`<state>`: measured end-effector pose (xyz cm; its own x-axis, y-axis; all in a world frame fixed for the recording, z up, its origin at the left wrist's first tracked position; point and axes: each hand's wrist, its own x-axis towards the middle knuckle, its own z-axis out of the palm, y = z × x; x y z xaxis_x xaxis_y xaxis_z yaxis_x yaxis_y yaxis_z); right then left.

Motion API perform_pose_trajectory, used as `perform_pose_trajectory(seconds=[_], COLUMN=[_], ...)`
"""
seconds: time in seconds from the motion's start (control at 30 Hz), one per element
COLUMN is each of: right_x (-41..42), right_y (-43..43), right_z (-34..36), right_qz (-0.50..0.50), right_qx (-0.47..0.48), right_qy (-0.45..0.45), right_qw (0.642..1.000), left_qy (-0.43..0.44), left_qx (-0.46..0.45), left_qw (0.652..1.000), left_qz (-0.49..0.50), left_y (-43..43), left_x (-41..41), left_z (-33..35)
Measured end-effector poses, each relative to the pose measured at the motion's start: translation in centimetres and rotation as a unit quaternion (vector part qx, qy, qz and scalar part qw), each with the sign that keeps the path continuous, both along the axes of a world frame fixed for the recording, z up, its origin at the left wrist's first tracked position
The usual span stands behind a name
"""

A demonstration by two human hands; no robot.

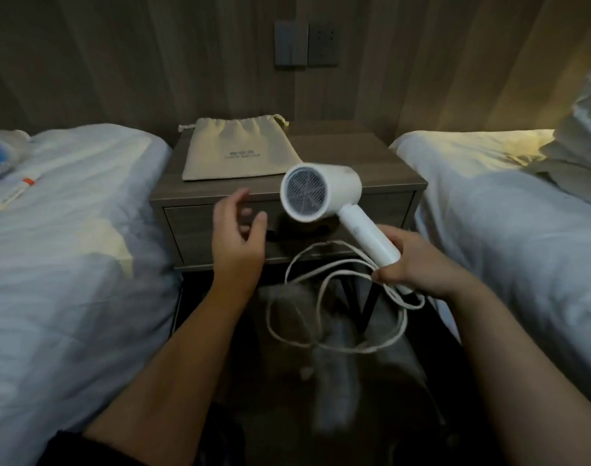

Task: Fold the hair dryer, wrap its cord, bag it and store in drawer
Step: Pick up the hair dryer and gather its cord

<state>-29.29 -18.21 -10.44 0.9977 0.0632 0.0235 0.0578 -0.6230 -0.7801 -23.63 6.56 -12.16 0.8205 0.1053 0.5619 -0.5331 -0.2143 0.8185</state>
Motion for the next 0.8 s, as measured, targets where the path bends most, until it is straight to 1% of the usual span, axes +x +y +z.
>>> perform_pose_trajectory(seconds=[0.03, 0.07, 0.1, 0.13, 0.17, 0.2, 0.23, 0.33, 0.4, 0.43, 0.47, 0.5, 0.57, 0.6, 0.63, 0.67, 0.73, 0.8], right_x=[0.0, 0.0, 0.0, -0.1, -0.1, -0.2, -0.2, -0.2, -0.2, -0.2, -0.2, -0.2, -0.2, -0.3, -0.2, -0.1, 0.1, 0.2], right_y=[0.0, 0.1, 0.3, 0.6, 0.8, 1.0, 1.1, 1.0, 0.9, 1.0, 1.1, 1.0, 0.8, 0.5, 0.1, -0.4, -1.3, -1.9], right_z=[0.2, 0.2, 0.2, 0.0, -0.2, -0.3, -0.4, -0.2, -0.4, -0.6, -0.7, -1.0, -1.4, -1.5, -1.5, -1.6, -1.6, -1.5], right_qz=[0.022, 0.042, 0.061, 0.075, 0.086, 0.093, 0.098, 0.121, 0.151, 0.168, 0.179, 0.18, 0.15, 0.124, 0.092, 0.057, -0.006, -0.053], right_qx=[-0.04, -0.066, -0.073, -0.07, -0.069, -0.074, -0.087, -0.131, -0.166, -0.177, -0.177, -0.162, -0.075, -0.004, 0.08, 0.177, 0.357, 0.466], right_qy=[0.004, 0.013, 0.025, 0.037, 0.044, 0.047, 0.052, 0.056, 0.055, 0.058, 0.063, 0.072, 0.098, 0.12, 0.152, 0.197, 0.26, 0.269], right_qw=[0.999, 0.997, 0.995, 0.994, 0.993, 0.992, 0.99, 0.982, 0.973, 0.968, 0.966, 0.967, 0.981, 0.985, 0.981, 0.963, 0.897, 0.841], left_qy=[0.045, 0.12, 0.22, 0.323, 0.398, 0.444, 0.469, 0.528, 0.573, 0.582, 0.579, 0.572, 0.555, 0.549, 0.543, 0.538, 0.523, 0.504], left_qx=[-0.022, -0.042, -0.054, -0.06, -0.06, -0.071, -0.086, -0.116, -0.072, -0.031, -0.004, 0.003, -0.012, -0.029, -0.046, -0.064, -0.112, -0.157], left_qw=[0.998, 0.987, 0.961, 0.918, 0.873, 0.838, 0.817, 0.778, 0.757, 0.755, 0.762, 0.771, 0.79, 0.796, 0.799, 0.801, 0.803, 0.806], left_qz=[-0.04, -0.098, -0.161, -0.221, -0.274, -0.309, -0.325, -0.318, -0.306, -0.3, -0.29, -0.28, -0.261, -0.256, -0.255, -0.256, -0.262, -0.268], left_y=[-0.1, -0.3, -0.3, -0.2, 0.0, 0.5, 0.9, 2.0, 2.2, 2.0, 1.8, 1.6, 1.1, 1.0, 1.0, 1.1, 1.5, 1.7], left_x=[0.1, 0.0, -0.3, -0.5, -0.5, -0.2, 0.1, 1.3, 1.3, 1.1, 0.9, 0.7, 0.6, 0.6, 0.7, 0.7, 0.8, 0.7], left_z=[0.1, 0.4, 0.6, 0.7, 0.7, 0.6, 0.6, 0.4, 0.1, -0.1, -0.3, -0.3, -0.3, -0.4, -0.4, -0.5, -0.7, -0.7])
